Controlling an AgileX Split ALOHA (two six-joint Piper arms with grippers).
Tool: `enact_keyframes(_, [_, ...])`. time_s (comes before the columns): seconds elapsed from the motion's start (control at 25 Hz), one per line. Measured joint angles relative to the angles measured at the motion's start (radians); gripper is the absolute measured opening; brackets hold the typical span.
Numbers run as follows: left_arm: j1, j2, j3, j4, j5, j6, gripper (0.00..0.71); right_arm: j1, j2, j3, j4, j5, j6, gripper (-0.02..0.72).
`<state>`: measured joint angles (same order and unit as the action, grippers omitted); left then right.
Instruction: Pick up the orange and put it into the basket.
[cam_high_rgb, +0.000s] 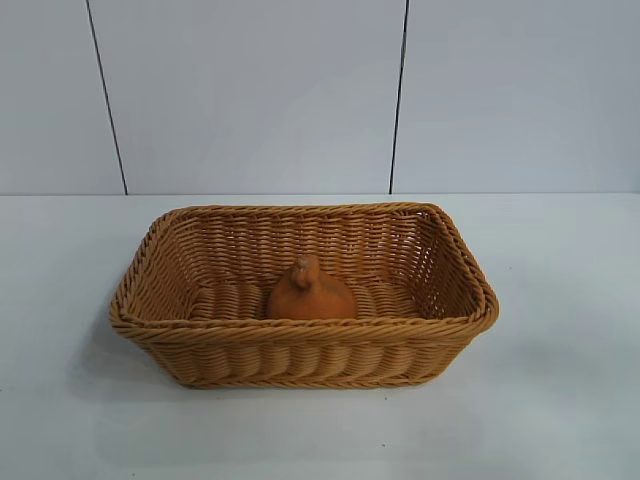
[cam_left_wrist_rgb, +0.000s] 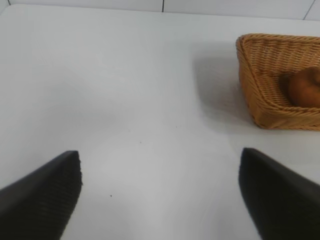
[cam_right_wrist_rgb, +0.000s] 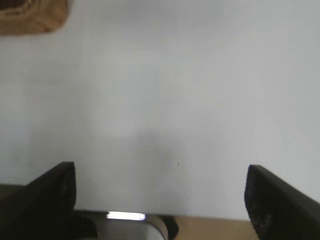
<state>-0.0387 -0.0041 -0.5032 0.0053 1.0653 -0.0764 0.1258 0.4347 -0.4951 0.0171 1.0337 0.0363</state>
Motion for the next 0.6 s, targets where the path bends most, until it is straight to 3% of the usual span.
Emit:
enact_keyframes(0.4, [0.000,0.000,0.000,0.000,0.000,0.000,0.612,0.000,-0.414,0.004,-0.017,-0.011,0.000,0.631])
enact_keyframes(0.6, [0.000,0.000,0.000,0.001,0.001,0.000,0.612,0.000,-0.441,0.006,-0.030,-0.010,0.000,0.631])
